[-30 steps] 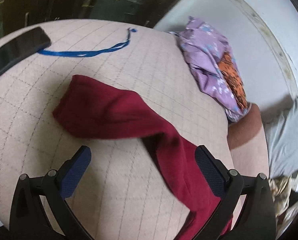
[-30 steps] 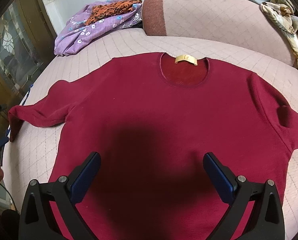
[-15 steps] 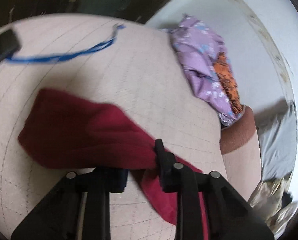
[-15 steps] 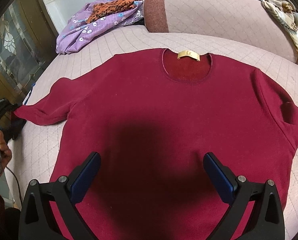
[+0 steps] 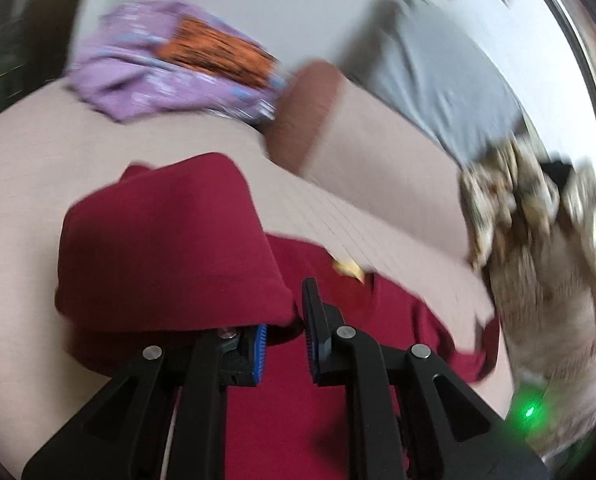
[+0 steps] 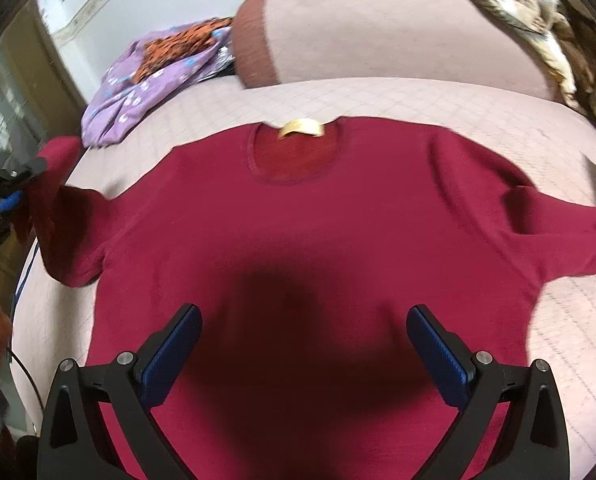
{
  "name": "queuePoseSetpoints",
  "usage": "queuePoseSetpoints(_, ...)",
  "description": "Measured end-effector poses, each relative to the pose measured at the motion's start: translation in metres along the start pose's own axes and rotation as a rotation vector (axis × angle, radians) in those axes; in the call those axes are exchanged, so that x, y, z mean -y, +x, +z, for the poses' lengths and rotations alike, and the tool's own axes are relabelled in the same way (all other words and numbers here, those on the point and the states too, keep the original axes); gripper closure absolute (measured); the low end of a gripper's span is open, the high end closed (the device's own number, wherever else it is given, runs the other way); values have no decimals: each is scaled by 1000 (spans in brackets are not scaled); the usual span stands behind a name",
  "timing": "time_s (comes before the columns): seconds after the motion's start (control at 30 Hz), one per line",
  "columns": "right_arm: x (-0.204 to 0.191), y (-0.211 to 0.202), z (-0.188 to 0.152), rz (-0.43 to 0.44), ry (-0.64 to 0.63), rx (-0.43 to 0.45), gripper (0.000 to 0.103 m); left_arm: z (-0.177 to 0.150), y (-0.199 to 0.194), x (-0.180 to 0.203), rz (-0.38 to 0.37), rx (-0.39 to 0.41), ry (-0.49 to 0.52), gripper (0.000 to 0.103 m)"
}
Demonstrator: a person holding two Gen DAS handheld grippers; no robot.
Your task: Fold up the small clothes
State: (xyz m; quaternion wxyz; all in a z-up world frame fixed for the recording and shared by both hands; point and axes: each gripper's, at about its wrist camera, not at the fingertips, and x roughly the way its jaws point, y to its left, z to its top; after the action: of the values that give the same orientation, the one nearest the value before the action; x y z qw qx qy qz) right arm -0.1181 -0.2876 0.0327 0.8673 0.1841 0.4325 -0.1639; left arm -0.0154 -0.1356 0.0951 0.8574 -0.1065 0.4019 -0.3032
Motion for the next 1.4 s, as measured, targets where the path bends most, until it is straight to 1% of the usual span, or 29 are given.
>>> queuePoseSetpoints(0.07, 11, -2, 1, -10, 17, 2, 1, -17, 21, 23, -21, -56, 47, 90)
queuePoseSetpoints(0.17, 26, -4, 1, -26, 36, -3, 1, -43, 52, 41, -45, -169, 100, 90)
queuePoseSetpoints(0.2, 31, -4, 1, -32, 42, -4, 1, -50, 58, 46, -40, -200, 122, 90)
queuePoseSetpoints(0.23, 36, -5, 1, -37, 50, -3, 1, -55, 63, 49, -28, -225, 148, 86)
queuePoseSetpoints(0.27, 40, -6, 1, -41, 56, -1, 1, -60, 64, 52, -15, -245, 174, 76)
queuePoseSetpoints(0.3, 44, -8, 1, -44, 63, 0, 0, -63, 59, 53, -10, -254, 190, 69)
queuePoseSetpoints(0.33, 47, -8, 2, -46, 69, 1, 0, -63, 52, 52, -12, -258, 194, 57)
queuePoseSetpoints(0.37, 49, -9, 3, -45, 71, 2, 0, -61, 39, 50, -29, -252, 191, 53)
queuePoseSetpoints(0.4, 50, -9, 4, -40, 70, 3, 0, -59, 28, 48, -44, -238, 190, 50)
queuePoseSetpoints(0.43, 51, -9, 6, -33, 66, 3, 0, -56, 14, 43, -52, -218, 190, 40)
queuePoseSetpoints(0.47, 49, -8, 8, -20, 60, 2, 0, -53, -2, 36, -42, -184, 184, 32)
queuePoseSetpoints(0.5, 46, -7, 11, -3, 53, 4, 0, -49, -13, 31, -18, -151, 176, 30)
queuePoseSetpoints(0.57, 38, -6, 18, 29, 33, 19, 0, -42, -36, 9, 55, -88, 162, 29)
queuePoseSetpoints(0.63, 28, -2, 29, 63, 8, 41, 0, -38, -46, -11, 154, -59, 150, 29)
queuePoseSetpoints(0.67, 22, 1, 34, 81, 0, 47, 0, -38, -46, -23, 203, -59, 141, 29)
queuePoseSetpoints(0.7, 16, 5, 41, 109, -9, 53, 0, -38, -43, -33, 230, -66, 129, 29)
queuePoseSetpoints(0.77, 6, 16, 53, 162, -12, 46, 0, -42, -36, -52, 261, -97, 89, 29)
queuePoseSetpoints(0.8, 1, 26, 59, 191, -8, 23, 0, -43, -32, -61, 266, -113, 65, 29)
queuePoseSetpoints(0.87, -4, 45, 64, 215, 13, -35, 1, -49, -29, -70, 266, -133, 40, 29)
queuePoseSetpoints(0.93, 0, 59, 64, 199, 47, -57, 2, -46, -30, -68, 257, -124, 45, 29)
queuePoseSetpoints(1.0, 8, 64, 59, 196, 73, -62, 14, -43, -39, -72, 265, -90, 55, 29)
queuePoseSetpoints(1.03, 13, 64, 57, 199, 93, -62, 17, -42, -42, -72, 269, -77, 55, 29)
queuePoseSetpoints(1.1, 27, 52, 52, 206, 138, -28, 15, -38, -45, -75, 259, -58, 44, 29)
queuePoseSetpoints(1.2, 41, 32, 53, 168, 143, 51, 14, -34, -41, -73, 262, -48, 44, 29)
queuePoseSetpoints(1.23, 44, 30, 54, 150, 132, 61, 14, -34, -39, -73, 268, -52, 50, 29)
queuePoseSetpoints(1.3, 45, 39, 57, 112, 96, 31, 14, -35, -32, -71, 281, -65, 59, 29)
queuePoseSetpoints(1.33, 45, 43, 58, 106, 90, 21, 15, -35, -31, -71, 282, -68, 60, 29)
queuePoseSetpoints(1.37, 45, 50, 58, 109, 84, 12, 18, -36, -30, -72, 284, -69, 61, 29)
queuePoseSetpoints(1.4, 44, 57, 59, 121, 77, 6, 23, -36, -30, -73, 286, -69, 60, 29)
